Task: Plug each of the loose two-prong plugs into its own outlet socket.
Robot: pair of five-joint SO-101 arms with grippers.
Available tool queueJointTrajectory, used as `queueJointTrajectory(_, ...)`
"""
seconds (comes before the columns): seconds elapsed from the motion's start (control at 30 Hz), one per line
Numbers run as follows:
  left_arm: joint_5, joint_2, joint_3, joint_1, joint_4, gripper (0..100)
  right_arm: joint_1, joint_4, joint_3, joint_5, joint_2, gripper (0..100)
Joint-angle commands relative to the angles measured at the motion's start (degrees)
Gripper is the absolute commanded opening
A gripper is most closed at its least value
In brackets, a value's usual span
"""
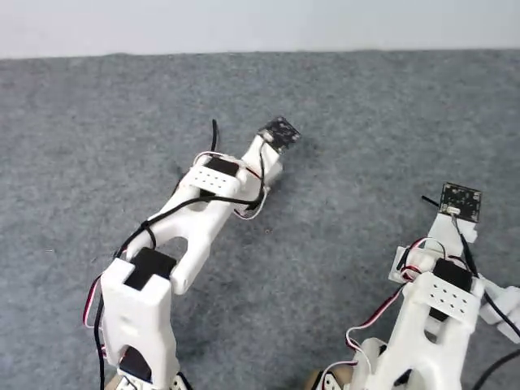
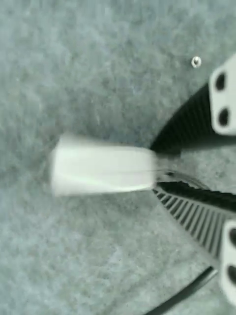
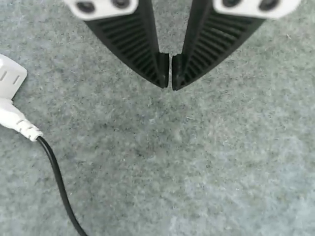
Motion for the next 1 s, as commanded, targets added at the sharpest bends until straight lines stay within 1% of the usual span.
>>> queueJointTrajectory(0.0,0.53,-0.62,-2.51,0.62,3.25,4,-0.92,-0.92,-0.35,0.79,-1.36,1.2)
queueJointTrajectory(0.07,4.31,-0.70,-2.59,0.70,4.22,4,-0.92,-0.92,-0.26,0.79,-1.36,1.2)
queueJointTrajectory(0.2,14.59,-0.70,-3.30,1.05,4.92,4,-1.10,-4.00,1.32,1.76,-1.36,1.2)
queueJointTrajectory(0.3,21.10,-0.70,-6.02,1.58,9.85,4,-2.77,-3.91,1.49,3.34,-1.36,0.9)
queueJointTrajectory(0.4,23.65,-0.70,-8.22,2.11,12.75,4,-2.95,-3.91,1.49,3.43,-1.36,0.9)
queueJointTrajectory(0.47,22.24,-0.70,-8.75,1.85,12.48,5,-2.95,-3.91,1.58,3.43,-1.36,1.1)
queueJointTrajectory(0.53,19.34,-0.70,-8.84,1.67,11.43,5,-2.95,-3.91,1.58,3.43,-1.36,1.1)
queueJointTrajectory(0.63,12.57,-0.70,-8.75,1.67,10.81,11,-2.95,-3.91,1.58,3.52,-1.36,1.1)
queueJointTrajectory(0.77,7.91,-0.70,-8.40,0.97,8.62,16,-3.03,-3.91,1.58,3.60,-1.36,1.1)
queueJointTrajectory(0.97,0.35,-0.09,-8.48,0.62,2.20,16,-3.21,-4.44,2.37,3.69,-1.36,1.2)
